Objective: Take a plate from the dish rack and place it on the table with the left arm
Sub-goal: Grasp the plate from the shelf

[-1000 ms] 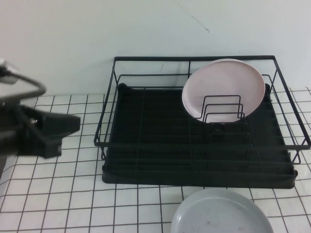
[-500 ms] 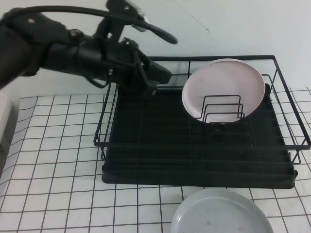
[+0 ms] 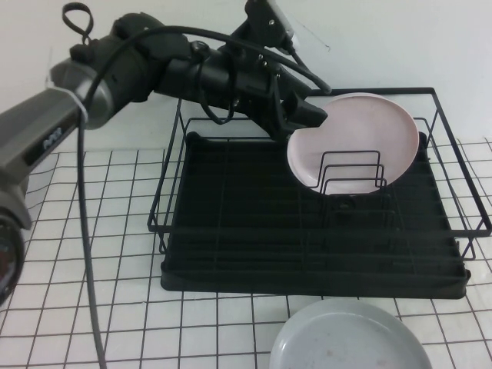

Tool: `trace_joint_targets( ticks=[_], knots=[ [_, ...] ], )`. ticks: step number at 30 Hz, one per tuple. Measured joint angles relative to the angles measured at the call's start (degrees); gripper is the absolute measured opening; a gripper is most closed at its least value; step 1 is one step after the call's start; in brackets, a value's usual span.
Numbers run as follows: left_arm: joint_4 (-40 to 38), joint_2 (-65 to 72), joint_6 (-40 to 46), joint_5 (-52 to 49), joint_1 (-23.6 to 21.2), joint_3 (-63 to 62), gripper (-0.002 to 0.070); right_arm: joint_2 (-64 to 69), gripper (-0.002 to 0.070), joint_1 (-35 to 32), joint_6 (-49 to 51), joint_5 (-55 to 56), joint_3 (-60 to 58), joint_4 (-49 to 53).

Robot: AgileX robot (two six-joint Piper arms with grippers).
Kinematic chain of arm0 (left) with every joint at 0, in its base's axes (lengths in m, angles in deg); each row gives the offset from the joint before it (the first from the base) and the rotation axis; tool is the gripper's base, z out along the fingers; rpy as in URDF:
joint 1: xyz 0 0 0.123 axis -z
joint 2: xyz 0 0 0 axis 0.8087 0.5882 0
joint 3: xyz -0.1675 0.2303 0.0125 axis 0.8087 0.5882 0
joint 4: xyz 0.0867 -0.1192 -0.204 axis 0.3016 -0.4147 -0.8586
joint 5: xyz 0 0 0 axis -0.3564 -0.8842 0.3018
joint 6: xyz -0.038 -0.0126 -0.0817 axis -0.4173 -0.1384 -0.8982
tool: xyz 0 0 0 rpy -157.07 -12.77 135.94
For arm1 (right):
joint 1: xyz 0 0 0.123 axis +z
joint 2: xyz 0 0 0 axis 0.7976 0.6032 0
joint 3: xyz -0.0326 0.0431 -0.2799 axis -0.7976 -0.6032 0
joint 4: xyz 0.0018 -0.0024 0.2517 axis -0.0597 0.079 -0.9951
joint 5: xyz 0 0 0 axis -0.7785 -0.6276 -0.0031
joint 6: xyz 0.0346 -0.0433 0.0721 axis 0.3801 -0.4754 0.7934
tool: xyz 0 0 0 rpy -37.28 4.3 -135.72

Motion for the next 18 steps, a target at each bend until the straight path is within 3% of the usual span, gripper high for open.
trace_joint_targets(
  ticks=[18],
  knots=[
    [-2.86,4.24,2.78,1.83,0.6,-2.51,0.0384,0.0,-0.0001,0.0,0.0,0.0,0.0,0.0]
  ],
)
